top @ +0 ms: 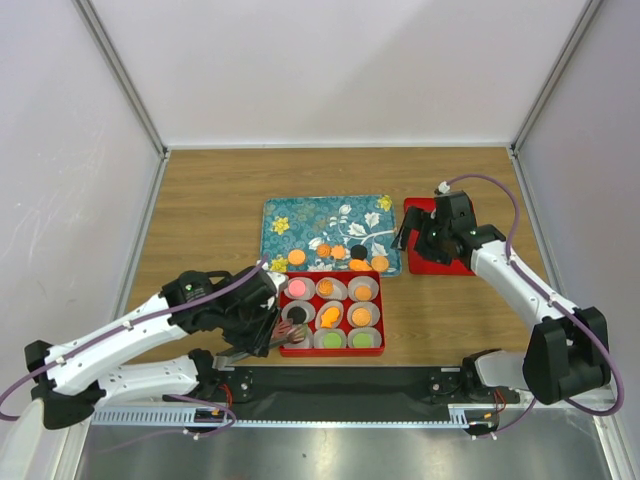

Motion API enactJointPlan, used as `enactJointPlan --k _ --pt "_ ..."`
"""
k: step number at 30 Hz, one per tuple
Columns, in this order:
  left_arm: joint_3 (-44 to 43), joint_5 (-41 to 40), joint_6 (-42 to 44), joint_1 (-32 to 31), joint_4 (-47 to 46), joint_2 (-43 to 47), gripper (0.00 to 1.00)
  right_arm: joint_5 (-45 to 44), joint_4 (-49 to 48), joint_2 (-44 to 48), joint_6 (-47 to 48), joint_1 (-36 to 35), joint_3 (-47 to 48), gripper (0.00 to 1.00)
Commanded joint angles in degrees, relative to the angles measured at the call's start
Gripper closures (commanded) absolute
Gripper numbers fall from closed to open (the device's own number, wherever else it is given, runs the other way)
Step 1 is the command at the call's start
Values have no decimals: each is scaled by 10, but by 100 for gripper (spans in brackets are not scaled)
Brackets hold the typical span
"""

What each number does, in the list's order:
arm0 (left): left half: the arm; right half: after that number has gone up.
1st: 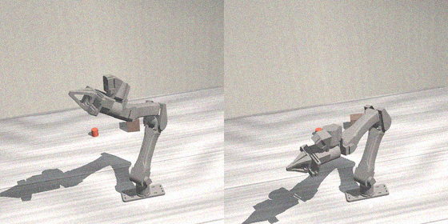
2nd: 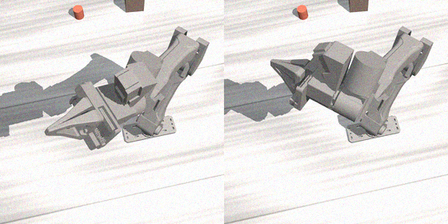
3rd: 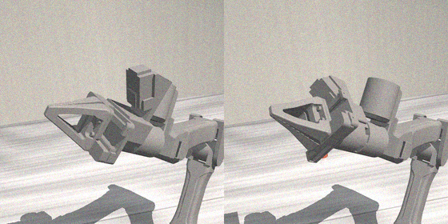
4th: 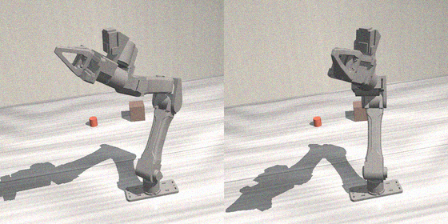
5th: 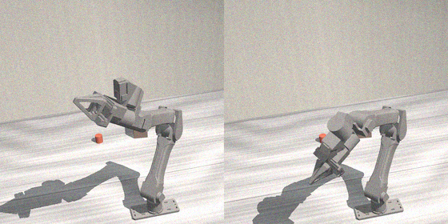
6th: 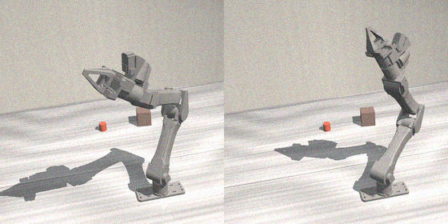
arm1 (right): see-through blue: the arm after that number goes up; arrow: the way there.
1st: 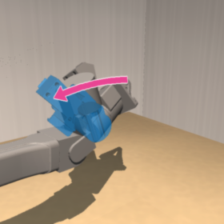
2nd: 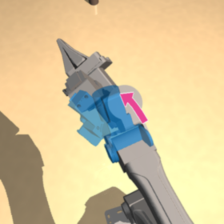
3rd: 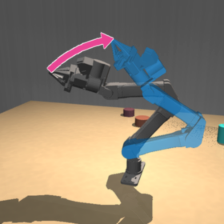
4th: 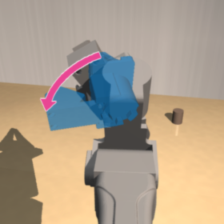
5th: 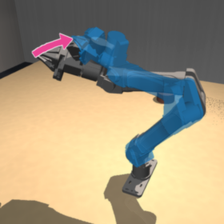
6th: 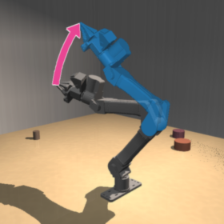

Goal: Pack the cookies

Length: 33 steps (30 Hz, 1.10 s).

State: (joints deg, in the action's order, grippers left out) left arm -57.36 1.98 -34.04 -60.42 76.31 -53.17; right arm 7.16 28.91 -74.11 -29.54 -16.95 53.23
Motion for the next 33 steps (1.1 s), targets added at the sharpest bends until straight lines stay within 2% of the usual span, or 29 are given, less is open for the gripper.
enactJointPlan --k 1,16,20,24,26,29,30,32,33 --pt "-16 9 6 -4 -8 -1 53 -2 -5 19 12 5 -7 0" --pt "-41 2 16 -4 -5 -18 50 2 -3 26 14 16 -9 0" --pt "-89 -2 15 -4 8 -26 52 3 1 26 19 19 -1 0" --pt "-219 -44 20 -2 30 -82 54 6 8 20 26 27 19 0" --pt "-261 -74 26 14 43 -104 57 8 13 14 33 31 38 0" --pt "-264 -89 46 89 35 -127 59 9 20 -1 44 39 60 0" --pt "-261 -89 52 142 12 -131 60 12 19 -4 45 45 71 0" --pt "-252 -94 67 195 -20 -149 60 22 19 -19 49 53 84 0" --pt "-245 -100 70 243 -64 -156 60 26 22 -27 51 59 99 0"
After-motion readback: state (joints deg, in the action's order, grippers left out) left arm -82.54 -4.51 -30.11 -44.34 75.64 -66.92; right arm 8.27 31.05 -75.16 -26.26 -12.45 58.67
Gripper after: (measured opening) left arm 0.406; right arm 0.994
